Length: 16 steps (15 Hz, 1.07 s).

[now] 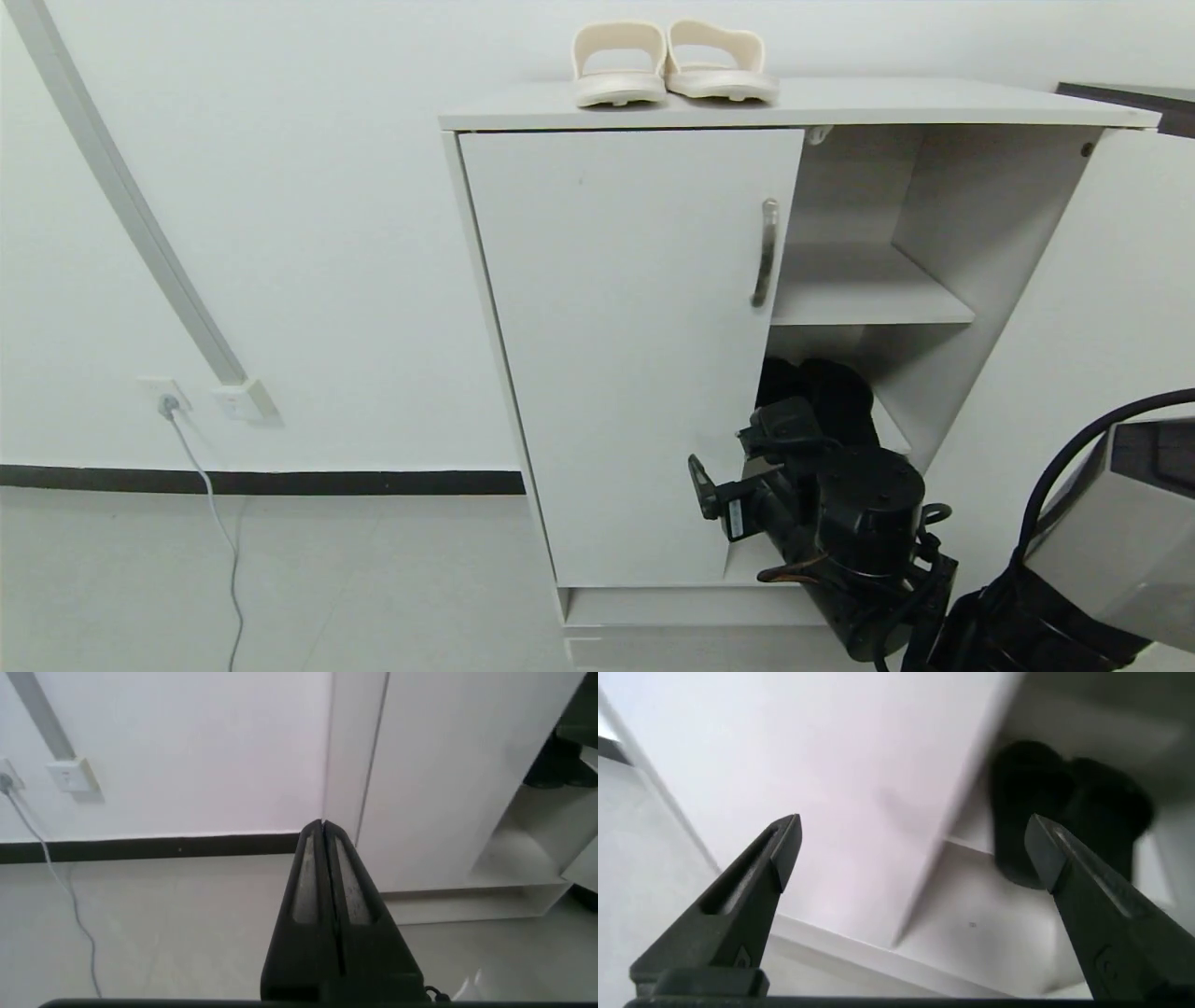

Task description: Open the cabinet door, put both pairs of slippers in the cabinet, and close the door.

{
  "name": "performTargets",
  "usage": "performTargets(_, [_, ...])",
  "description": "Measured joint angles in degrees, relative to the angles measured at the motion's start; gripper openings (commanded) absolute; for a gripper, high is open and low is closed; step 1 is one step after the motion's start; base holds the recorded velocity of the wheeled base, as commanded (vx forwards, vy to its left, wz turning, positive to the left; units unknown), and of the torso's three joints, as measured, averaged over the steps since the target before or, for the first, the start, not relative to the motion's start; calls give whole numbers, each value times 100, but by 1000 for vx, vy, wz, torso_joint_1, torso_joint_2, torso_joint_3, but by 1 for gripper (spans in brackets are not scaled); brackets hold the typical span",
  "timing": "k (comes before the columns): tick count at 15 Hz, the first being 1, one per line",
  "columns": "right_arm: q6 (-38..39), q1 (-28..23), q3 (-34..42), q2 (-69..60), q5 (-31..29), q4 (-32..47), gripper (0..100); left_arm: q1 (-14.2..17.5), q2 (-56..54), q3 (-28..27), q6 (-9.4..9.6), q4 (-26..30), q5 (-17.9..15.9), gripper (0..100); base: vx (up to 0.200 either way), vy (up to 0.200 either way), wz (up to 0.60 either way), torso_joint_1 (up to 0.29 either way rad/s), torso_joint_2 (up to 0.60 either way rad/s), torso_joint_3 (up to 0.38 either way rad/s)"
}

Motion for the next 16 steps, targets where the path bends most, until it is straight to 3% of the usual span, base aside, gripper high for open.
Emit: performTargets(16, [-265,146,132,124,162,-583,100,0,2,0,-22,2,2,0,0,0,0,0,-4,-2])
